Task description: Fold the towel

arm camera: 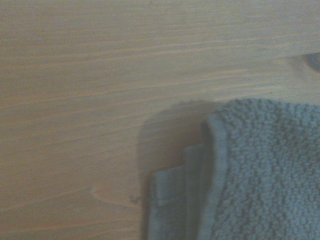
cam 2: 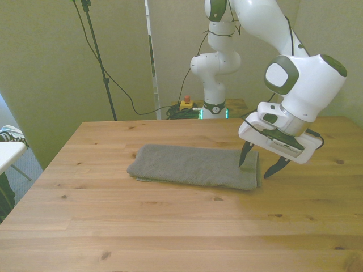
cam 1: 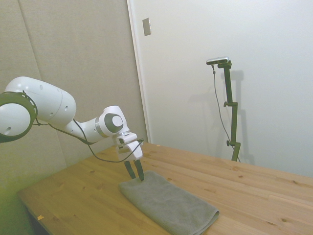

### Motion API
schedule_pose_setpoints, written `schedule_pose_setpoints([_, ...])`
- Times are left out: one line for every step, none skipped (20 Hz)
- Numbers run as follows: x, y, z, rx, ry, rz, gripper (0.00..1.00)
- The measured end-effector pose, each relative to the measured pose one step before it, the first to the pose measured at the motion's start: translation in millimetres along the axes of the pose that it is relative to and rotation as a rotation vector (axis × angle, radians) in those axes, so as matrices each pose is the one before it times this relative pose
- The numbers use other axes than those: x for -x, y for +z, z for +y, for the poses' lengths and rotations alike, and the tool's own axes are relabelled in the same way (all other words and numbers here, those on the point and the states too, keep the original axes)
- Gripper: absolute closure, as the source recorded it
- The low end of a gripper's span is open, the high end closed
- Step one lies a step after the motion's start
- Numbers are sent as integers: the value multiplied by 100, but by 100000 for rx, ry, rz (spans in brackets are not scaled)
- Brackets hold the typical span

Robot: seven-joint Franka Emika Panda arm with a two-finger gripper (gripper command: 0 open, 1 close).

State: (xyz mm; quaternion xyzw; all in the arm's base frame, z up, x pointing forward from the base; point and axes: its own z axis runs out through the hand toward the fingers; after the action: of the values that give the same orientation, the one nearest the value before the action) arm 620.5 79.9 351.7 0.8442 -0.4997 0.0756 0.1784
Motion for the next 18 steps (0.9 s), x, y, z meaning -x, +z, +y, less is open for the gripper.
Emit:
schedule_pose_setpoints([0, 76, 228, 293, -208, -49, 0])
schedule_pose_setpoints([74, 59, 193, 259, -289, -81, 0])
schedule_pose_setpoints([88, 15, 228, 213, -198, -50, 0])
schedule_pose_setpoints([101, 67, 212, 300, -217, 24, 0])
schedule_pose_setpoints([67, 70, 198, 325, -294, 308, 0])
schedule_pose_setpoints([6, 67, 198, 304, -380, 667, 0])
schedule_pose_setpoints([-9, 67, 153, 201, -224, 445, 100])
schedule_pose_setpoints([-48, 77, 188, 285, -163, 454, 100])
schedule_pose_setpoints([-51, 113, 181, 339, -204, 509, 100])
schedule_pose_setpoints([-33, 80, 163, 44, -236, 554, 100])
schedule_pose_setpoints([-52, 98, 174, 322, -210, 544, 100])
schedule_pose_setpoints([-85, 101, 177, 314, -126, 494, 100])
schedule_pose_setpoints([-111, 91, 88, 90, 68, 202, 100])
schedule_pose_setpoints([-129, 113, 111, 235, 43, 280, 100])
schedule_pose_setpoints([-102, 76, 66, -15, 167, 2, 100])
schedule_pose_setpoints([-120, 101, 93, -118, 215, -47, 100])
schedule_pose_setpoints([-74, 119, 36, -251, 80, 43, 100])
schedule_pose_setpoints([-66, 99, 24, -221, 112, -41, 100])
